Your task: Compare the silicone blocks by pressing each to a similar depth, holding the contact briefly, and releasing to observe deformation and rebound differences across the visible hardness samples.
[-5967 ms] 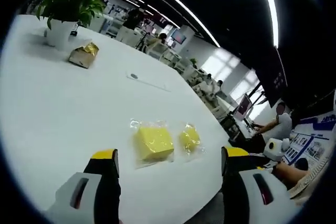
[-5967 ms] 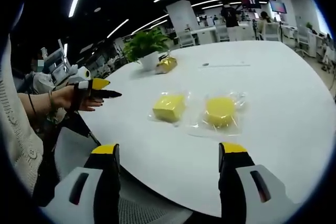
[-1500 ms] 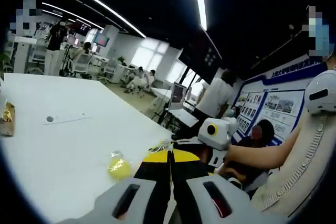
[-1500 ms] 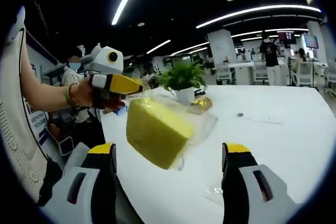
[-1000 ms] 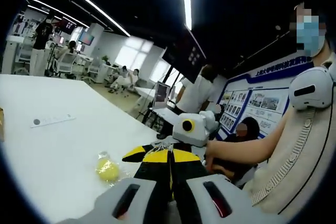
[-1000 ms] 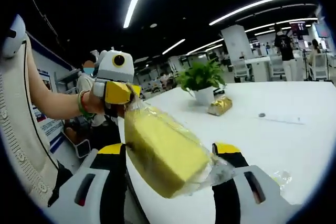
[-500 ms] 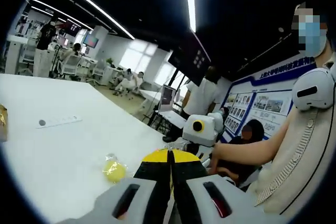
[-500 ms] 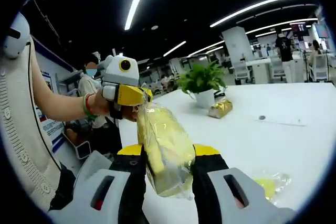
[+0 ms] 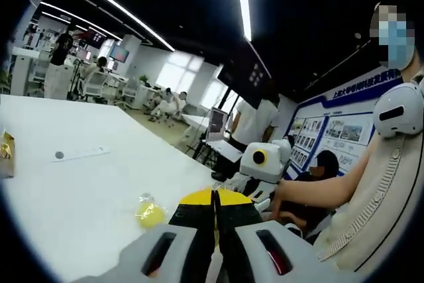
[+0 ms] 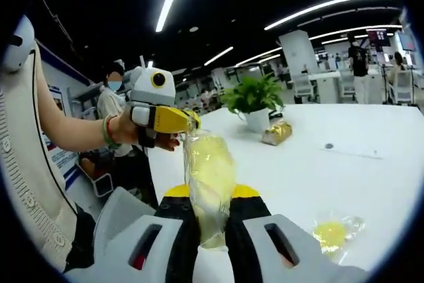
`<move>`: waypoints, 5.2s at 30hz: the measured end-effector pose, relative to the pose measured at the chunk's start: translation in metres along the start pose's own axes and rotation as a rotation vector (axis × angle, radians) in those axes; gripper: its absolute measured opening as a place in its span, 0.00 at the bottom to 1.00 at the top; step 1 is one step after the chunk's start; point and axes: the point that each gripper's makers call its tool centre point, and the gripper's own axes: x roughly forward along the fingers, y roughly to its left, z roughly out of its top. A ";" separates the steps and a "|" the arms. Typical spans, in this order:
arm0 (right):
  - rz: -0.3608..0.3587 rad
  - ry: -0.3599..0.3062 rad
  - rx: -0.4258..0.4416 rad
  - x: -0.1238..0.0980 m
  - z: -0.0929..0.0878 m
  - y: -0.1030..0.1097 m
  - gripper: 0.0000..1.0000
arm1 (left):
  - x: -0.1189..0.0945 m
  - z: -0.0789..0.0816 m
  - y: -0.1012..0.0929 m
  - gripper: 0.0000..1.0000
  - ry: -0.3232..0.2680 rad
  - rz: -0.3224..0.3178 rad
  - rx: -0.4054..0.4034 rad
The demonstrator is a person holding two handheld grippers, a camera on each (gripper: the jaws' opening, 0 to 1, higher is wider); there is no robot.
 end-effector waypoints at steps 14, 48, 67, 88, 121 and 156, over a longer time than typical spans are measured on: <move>-0.003 0.012 0.018 0.000 -0.002 0.004 0.07 | -0.001 -0.002 0.000 0.00 0.005 0.007 -0.017; -0.057 -0.053 -0.112 -0.004 0.002 -0.003 0.21 | 0.000 0.000 -0.005 0.00 -0.015 0.031 -0.086; -0.081 -0.056 -0.089 -0.010 0.001 -0.008 0.30 | 0.003 -0.001 -0.015 0.00 0.005 0.002 -0.084; -0.089 -0.019 -0.085 -0.006 -0.007 -0.012 0.36 | 0.002 -0.009 -0.012 0.00 0.033 -0.002 -0.103; -0.311 -0.144 0.130 -0.072 -0.045 -0.025 0.73 | 0.005 -0.048 0.045 0.00 0.068 0.097 -0.232; -0.542 -0.028 0.262 -0.141 -0.098 -0.030 0.64 | 0.014 -0.105 0.200 0.00 0.050 0.281 -0.452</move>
